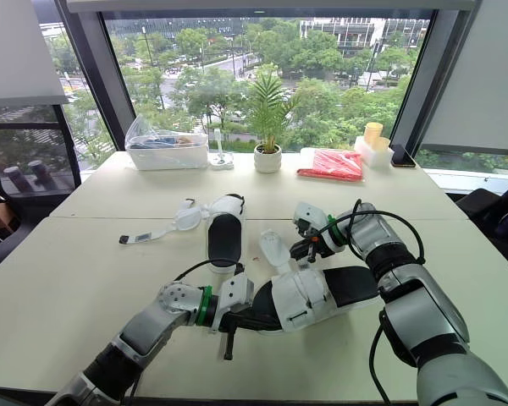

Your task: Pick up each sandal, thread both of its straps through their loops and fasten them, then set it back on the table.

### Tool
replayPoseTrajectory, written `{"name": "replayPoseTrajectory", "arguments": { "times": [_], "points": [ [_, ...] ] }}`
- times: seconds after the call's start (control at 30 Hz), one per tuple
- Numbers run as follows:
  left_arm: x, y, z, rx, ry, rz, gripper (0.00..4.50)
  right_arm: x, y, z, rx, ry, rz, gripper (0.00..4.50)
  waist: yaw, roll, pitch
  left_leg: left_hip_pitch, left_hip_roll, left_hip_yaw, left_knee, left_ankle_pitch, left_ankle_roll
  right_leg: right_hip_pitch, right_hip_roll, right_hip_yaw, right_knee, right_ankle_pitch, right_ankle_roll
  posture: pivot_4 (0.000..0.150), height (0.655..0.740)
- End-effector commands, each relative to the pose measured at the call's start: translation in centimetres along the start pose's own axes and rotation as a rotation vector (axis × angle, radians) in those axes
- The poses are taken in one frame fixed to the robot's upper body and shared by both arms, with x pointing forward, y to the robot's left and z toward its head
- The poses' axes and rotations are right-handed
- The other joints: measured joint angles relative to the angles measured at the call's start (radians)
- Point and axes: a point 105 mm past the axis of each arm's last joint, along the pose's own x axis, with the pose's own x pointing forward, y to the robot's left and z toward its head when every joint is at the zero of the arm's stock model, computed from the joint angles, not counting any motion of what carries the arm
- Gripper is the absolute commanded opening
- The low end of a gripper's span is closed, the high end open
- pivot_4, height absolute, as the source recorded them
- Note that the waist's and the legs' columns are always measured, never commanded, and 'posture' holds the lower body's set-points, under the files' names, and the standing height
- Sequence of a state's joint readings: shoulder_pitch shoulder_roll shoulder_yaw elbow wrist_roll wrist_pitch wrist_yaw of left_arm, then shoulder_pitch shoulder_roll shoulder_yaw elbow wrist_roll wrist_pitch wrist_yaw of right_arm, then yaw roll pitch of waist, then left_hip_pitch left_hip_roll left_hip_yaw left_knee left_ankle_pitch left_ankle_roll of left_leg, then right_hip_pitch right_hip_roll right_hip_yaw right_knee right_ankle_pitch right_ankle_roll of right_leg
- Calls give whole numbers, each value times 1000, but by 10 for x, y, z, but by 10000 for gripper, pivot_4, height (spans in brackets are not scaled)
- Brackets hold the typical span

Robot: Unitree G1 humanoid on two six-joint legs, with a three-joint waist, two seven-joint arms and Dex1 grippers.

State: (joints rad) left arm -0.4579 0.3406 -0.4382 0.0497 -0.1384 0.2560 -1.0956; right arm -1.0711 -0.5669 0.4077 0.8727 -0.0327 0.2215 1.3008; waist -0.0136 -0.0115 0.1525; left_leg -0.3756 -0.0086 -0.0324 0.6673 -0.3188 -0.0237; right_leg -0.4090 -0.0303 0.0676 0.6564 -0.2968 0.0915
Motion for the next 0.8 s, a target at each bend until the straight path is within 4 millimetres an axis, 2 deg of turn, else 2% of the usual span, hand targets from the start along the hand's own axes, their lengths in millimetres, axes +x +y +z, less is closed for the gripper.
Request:
{"name": "replayPoseTrajectory", "arguments": {
  "times": [0.03, 0.23, 0.33, 0.4, 0.47, 0.5, 0.63, 0.8],
  "points": [
    [3, -7, -8, -14, 33, -18, 0, 1, 4, -13, -5, 37, 10, 15378, 0, 0, 0, 0, 0, 0, 0, 0, 0, 0, 0, 0, 0, 0, 0, 1500, 7400],
    [4, -7, -8, -13, 31, -15, 0, 0, 9, -24, -46, 76, -7, 44784, 1, 1, 0, 0, 0, 0, 0, 0, 0, 0, 0, -1, 0, 0, 0, 1500, 7400],
    [5, -6, -8, -12, 31, -15, 0, -16, -5, -7, -107, 35, -120, 44784, 0, 1, 0, 0, 0, 0, 0, 0, 0, 0, 0, -1, 0, 0, 0, 1500, 7400],
    [5, -7, -8, -12, 31, -16, 0, -31, -15, 11, -119, -18, -207, 44784, 1, 1, 0, 0, 0, 0, 0, 0, 0, 0, 0, -1, 0, 0, 0, 1500, 7400],
    [4, -7, -8, -11, 32, -18, 0, -58, -25, 34, -142, -69, -338, 44784, 1, 2, 0, 0, 0, 0, 0, 0, -1, 0, 0, 0, 1, 0, 0, 1500, 7400],
    [3, -7, -8, -11, 32, -19, 0, -66, -27, 40, -148, -77, -377, 44784, 3, 2, 0, -1, 0, 0, 0, 0, -1, -1, -1, 0, 1, 0, 0, 1500, 7400],
    [3, -6, -8, -6, 32, -23, 0, -86, -11, 44, -98, -92, -445, 44784, 3, 2, 0, -1, -1, -1, 0, 0, -1, -1, -1, -1, 1, 0, 0, 1500, 7400],
    [6, -5, -7, 2, 30, -34, 0, -85, 19, 39, 245, -198, -345, 44784, 3, 2, 0, -1, -1, 0, 0, 0, -1, -1, -1, 0, 2, 0, 0, 1500, 7400]
  ]
}}
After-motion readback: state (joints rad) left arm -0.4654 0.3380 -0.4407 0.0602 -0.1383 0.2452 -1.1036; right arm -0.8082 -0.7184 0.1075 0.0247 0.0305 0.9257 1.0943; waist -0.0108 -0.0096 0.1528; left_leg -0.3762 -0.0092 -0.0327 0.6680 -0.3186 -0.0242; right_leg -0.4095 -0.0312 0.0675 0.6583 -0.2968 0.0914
